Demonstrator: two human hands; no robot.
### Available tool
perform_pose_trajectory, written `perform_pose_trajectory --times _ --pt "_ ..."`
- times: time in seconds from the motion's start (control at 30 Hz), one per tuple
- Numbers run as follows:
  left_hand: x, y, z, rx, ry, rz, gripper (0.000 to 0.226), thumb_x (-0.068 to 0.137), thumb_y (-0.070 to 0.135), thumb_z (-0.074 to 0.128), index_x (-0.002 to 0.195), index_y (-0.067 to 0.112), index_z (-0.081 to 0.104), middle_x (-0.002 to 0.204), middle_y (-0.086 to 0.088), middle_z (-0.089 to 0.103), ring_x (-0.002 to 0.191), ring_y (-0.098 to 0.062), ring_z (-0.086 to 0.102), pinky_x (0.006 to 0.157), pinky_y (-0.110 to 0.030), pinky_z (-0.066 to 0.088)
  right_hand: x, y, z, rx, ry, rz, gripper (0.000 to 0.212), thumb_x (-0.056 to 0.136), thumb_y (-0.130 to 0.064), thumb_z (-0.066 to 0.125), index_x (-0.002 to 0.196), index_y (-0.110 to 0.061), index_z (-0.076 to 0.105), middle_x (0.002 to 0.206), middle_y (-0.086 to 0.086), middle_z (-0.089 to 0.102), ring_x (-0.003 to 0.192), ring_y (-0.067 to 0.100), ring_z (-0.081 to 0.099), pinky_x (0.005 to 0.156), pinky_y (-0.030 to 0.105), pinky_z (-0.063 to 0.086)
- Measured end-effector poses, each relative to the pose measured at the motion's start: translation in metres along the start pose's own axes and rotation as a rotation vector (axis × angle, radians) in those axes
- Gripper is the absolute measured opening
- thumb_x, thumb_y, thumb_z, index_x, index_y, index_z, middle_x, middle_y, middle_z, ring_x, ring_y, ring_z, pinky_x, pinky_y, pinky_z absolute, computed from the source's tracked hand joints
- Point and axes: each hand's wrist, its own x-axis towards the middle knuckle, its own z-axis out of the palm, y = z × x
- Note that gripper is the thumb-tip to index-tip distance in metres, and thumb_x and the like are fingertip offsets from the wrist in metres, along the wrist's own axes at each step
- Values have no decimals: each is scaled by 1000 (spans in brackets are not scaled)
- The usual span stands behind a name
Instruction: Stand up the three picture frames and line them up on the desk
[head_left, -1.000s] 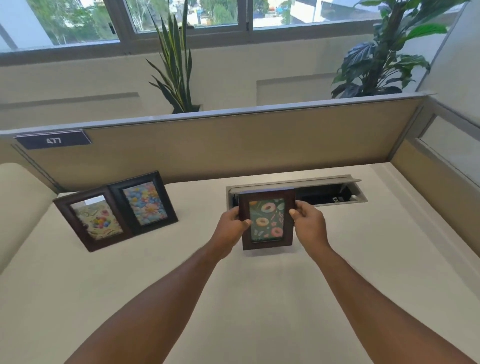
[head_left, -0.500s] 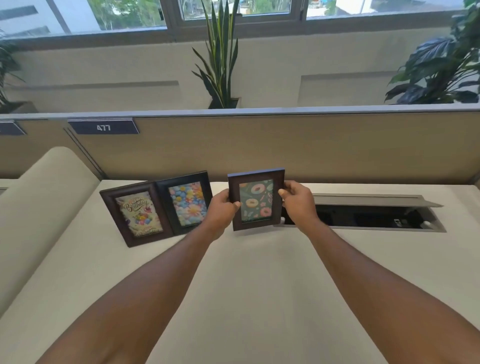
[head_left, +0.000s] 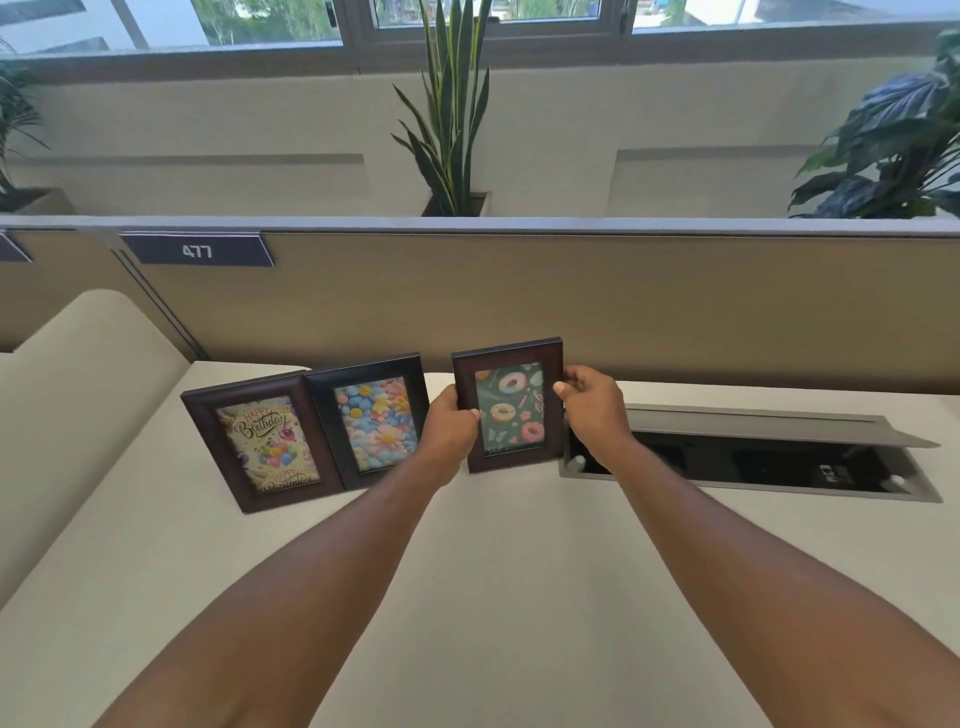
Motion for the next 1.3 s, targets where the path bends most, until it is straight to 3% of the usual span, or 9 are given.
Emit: perform_pose_trajectory --times 0.07,0.23,0.33,0.4,0.47,0.6,1.1,1.23,1.3 --pt "-3 1 1 13 17 5 30 98 -1 45 112 21 58 99 6 67 84 -4 64 50 -17 54 1 0 0 -11 -4 -8 16 94 -13 59 102 -23 69 91 -4 73 90 21 69 75 36 57" --pt "-22 -7 13 67 91 55 41 96 4 48 133 21 45 116 -2 65 105 -19 65 85 -44 60 5 1 3 -46 -1 -22 18 94 -13 60 107 -18 70 92 -4 72 93 19 68 82 37 57" --pt "-44 -27 26 143 143 111 57 94 3 51 146 16 32 133 -7 54 121 -24 56 97 -46 55 5 0 6 -48 3 -23 19 94 -13 60 109 -17 70 90 -5 71 94 20 68 82 37 57" --pt "-59 -41 32 202 166 114 64 95 5 52 152 15 24 146 -8 41 130 -23 47 107 -38 45 6 0 9 -45 1 -22 19 93 -12 60 109 -17 71 92 -3 72 94 21 68 84 37 56" --pt "-70 -49 34 265 157 75 69 99 11 50 157 14 13 159 -6 23 140 -22 35 107 -26 32 5 0 14 -49 -9 -19 20 93 -12 60 109 -17 71 95 -1 73 95 21 68 85 37 56" --pt "-70 -54 27 315 127 26 71 102 14 47 158 15 5 168 -6 5 151 -24 19 116 -32 25 4 -2 24 -43 -26 -14 20 94 -12 59 111 -15 70 98 2 73 96 22 68 86 40 56" --pt "-64 -54 24 348 79 -22 72 102 19 46 158 18 1 168 -7 -4 153 -27 14 118 -36 23 5 -11 36 -59 -45 -31 22 96 -11 57 113 -13 69 101 3 73 96 21 66 80 32 53" --pt "-66 -50 21 356 69 -36 72 102 19 47 159 18 2 168 -7 -3 153 -27 14 119 -38 23 3 -16 33 -54 -80 7 26 96 -11 54 118 -15 69 107 6 74 102 25 67 87 44 57" --pt "-70 -49 19 338 57 -33 72 102 18 47 159 19 3 169 -6 1 153 -27 15 121 -40 24 -1 -15 31 -58 -117 19 29 97 -10 54 121 -17 68 113 6 73 105 25 65 88 42 56"
